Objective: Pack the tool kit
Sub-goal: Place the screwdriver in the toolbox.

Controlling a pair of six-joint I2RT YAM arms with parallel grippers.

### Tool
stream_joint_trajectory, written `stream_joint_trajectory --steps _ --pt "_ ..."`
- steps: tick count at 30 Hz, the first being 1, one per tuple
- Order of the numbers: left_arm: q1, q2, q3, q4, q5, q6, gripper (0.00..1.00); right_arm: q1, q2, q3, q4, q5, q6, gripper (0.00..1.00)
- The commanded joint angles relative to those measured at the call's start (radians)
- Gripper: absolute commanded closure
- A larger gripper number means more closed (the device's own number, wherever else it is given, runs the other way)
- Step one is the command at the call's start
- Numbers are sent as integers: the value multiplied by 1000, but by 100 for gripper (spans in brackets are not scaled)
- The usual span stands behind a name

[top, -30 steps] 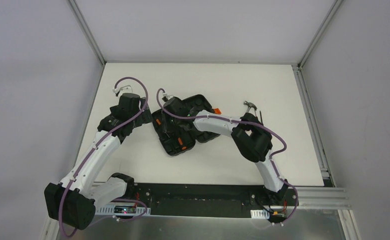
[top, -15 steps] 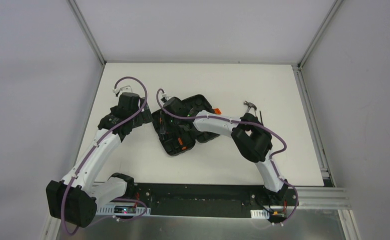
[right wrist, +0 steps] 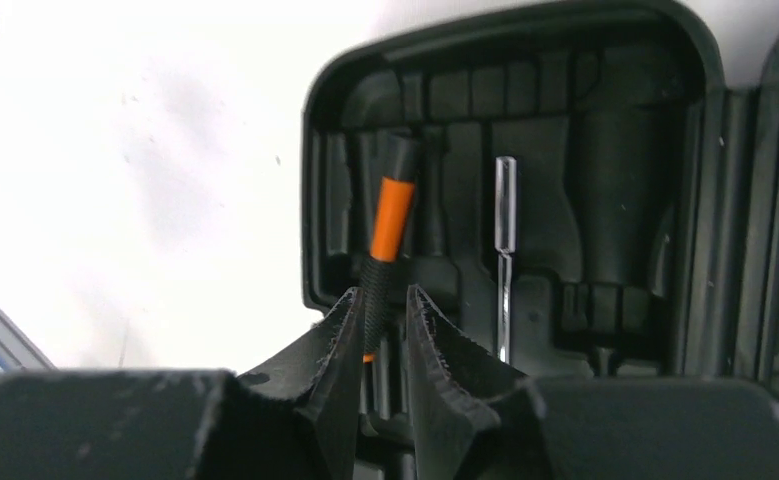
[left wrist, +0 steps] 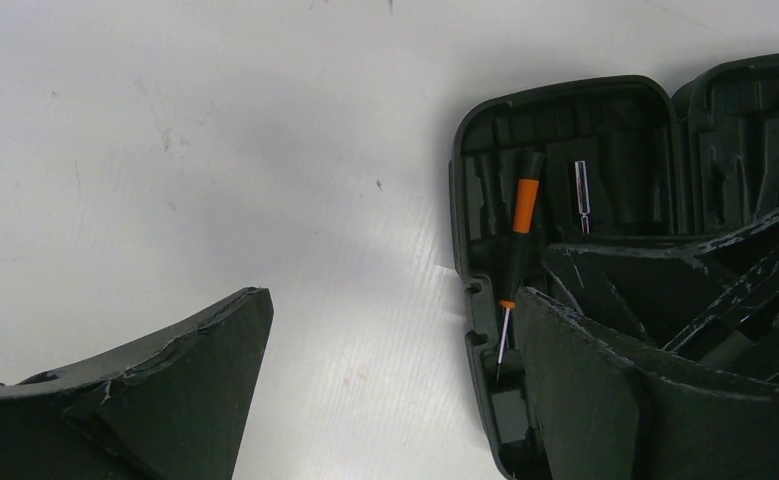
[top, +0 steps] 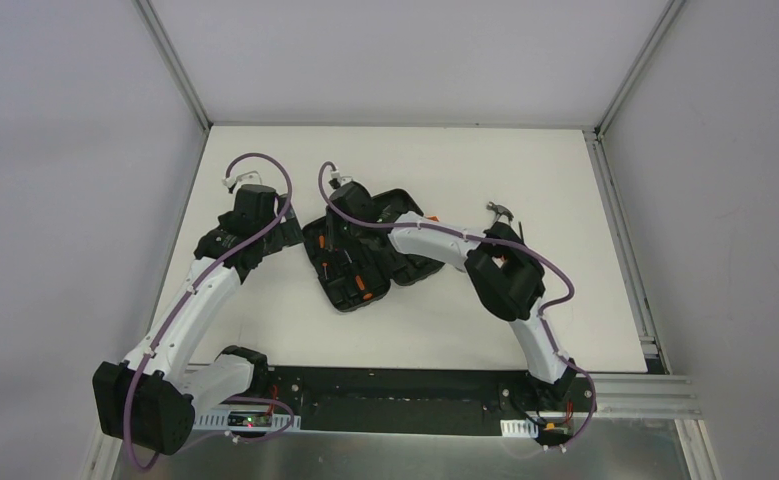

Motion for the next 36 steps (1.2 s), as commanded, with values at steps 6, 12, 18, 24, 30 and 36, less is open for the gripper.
stream_joint_trajectory --steps 6,12,18,24,30,36 --pt "14 -13 11 -14 14 -11 5 1 71 123 24 -57 -7 76" --pt "17 -15 10 -14 21 -10 5 1 115 154 5 -63 -12 76" --pt "19 -13 10 -14 23 -9 5 6 119 156 0 -129 -60 80" --pt "20 -11 11 -14 28 -11 5 7 96 141 -10 -119 -45 80" --pt "22 -1 13 -14 40 -19 5 10 85 161 -51 -58 55 89" --pt "23 -2 10 -14 44 -22 5 15 79 165 -67 -10 118 92"
